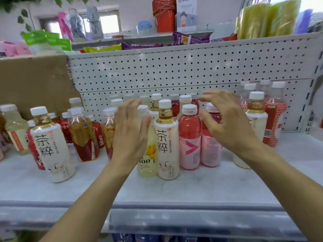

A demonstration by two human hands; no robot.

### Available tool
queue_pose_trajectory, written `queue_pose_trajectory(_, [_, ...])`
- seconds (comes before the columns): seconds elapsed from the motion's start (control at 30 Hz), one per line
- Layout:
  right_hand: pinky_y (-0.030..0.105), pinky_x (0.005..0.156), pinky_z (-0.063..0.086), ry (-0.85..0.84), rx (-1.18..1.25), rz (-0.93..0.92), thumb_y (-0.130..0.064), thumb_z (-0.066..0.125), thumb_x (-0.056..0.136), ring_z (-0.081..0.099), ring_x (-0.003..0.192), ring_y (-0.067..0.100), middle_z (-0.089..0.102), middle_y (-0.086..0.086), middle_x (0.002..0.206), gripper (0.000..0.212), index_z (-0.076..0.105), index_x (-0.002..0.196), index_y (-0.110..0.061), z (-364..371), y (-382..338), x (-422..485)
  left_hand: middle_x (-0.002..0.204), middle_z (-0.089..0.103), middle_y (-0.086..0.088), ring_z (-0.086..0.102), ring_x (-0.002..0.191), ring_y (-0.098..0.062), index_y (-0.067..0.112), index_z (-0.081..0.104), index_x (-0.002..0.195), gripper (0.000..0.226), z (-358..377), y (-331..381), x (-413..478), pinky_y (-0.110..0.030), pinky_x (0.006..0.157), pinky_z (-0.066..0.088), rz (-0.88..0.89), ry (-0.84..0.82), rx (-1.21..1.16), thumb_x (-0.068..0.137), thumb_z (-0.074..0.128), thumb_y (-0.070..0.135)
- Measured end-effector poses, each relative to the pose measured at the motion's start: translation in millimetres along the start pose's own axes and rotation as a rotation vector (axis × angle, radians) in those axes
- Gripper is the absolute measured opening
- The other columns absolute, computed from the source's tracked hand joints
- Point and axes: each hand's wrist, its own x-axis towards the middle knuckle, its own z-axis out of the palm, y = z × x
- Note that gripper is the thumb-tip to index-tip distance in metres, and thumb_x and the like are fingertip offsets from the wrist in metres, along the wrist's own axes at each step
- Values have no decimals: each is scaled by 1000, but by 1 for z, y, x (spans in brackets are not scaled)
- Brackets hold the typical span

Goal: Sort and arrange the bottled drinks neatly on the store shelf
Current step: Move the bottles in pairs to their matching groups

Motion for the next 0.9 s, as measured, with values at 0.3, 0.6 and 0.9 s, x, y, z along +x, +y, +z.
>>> queue_pose_trajectory(0.3, [48,109,40,175,388,690,-38,79,78,46,128,14,39,0,147,90,23,148,-29,-30,69,-57,152,32,12,30,140,2,30,12,155,81,33,42,-32,-17,112,26,-167,-105,-405,93,62,43])
queue_pose_trajectory(0.6, [47,94,52,-64,522,810,-30,75,84,63,102,10,63,-9,112,57,45,131,-20,-33,84,-70,128,58,-2,56,119,-25,24,42,138,62,31,45,-6,-50,98,47,-205,-269,-60,94,38,67])
queue_pose_trajectory(0.9, [23,76,51,-229,685,640,-22,78,80,62,101,1,62,-15,114,58,44,126,-33,-40,63,-96,133,53,8,56,116,-6,33,35,138,73,28,63,-45,-36,100,48,-405,-232,-396,80,64,65])
